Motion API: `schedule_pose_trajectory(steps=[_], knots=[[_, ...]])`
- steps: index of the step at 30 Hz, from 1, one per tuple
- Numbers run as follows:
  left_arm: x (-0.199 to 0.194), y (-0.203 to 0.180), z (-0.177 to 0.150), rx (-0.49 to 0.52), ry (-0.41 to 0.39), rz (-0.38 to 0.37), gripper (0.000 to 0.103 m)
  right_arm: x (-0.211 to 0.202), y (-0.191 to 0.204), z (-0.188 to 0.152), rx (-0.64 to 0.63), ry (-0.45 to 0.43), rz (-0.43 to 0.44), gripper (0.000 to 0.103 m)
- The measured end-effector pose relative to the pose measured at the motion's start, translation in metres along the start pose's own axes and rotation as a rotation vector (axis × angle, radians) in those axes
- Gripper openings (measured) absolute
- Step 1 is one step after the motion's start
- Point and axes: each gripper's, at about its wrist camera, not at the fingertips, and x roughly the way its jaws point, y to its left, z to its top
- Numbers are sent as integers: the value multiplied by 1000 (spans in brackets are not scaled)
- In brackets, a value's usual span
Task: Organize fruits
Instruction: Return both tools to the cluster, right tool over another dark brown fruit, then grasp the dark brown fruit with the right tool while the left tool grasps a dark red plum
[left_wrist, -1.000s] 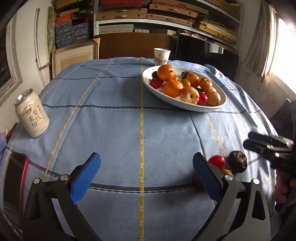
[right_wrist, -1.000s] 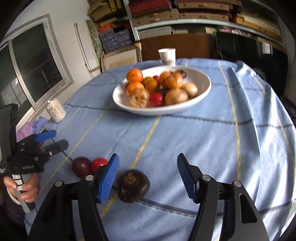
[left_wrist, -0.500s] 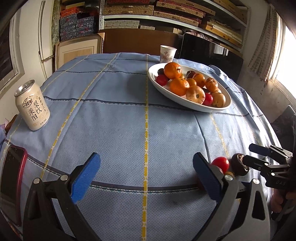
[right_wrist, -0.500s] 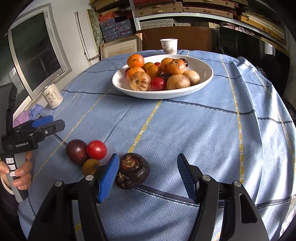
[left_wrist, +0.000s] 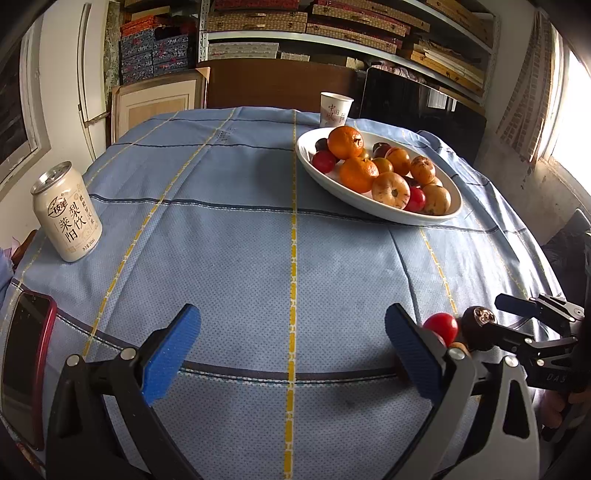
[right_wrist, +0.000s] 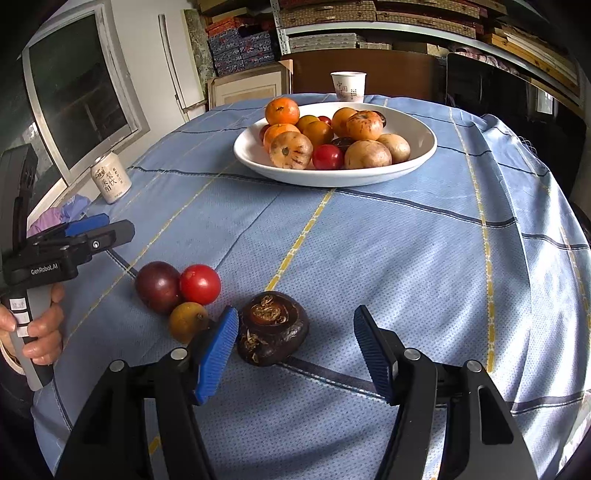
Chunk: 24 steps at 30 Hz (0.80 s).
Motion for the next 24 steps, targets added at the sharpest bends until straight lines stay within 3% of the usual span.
schedule_pose_trajectory(steps=[6, 12, 17, 24], knots=[[-1, -1, -1, 10, -3, 5, 98, 4, 9, -2, -42, 16, -2, 64], [-3, -5, -2, 23, -14, 9, 98, 9, 14, -4, -71, 32, 2, 44], [-5, -6, -2, 33, -17, 2, 98, 4, 3, -3, -2, 10, 26, 44], [-14, -26, -7, 129, -43, -88, 98, 5, -15, -2, 89, 12, 0, 44]])
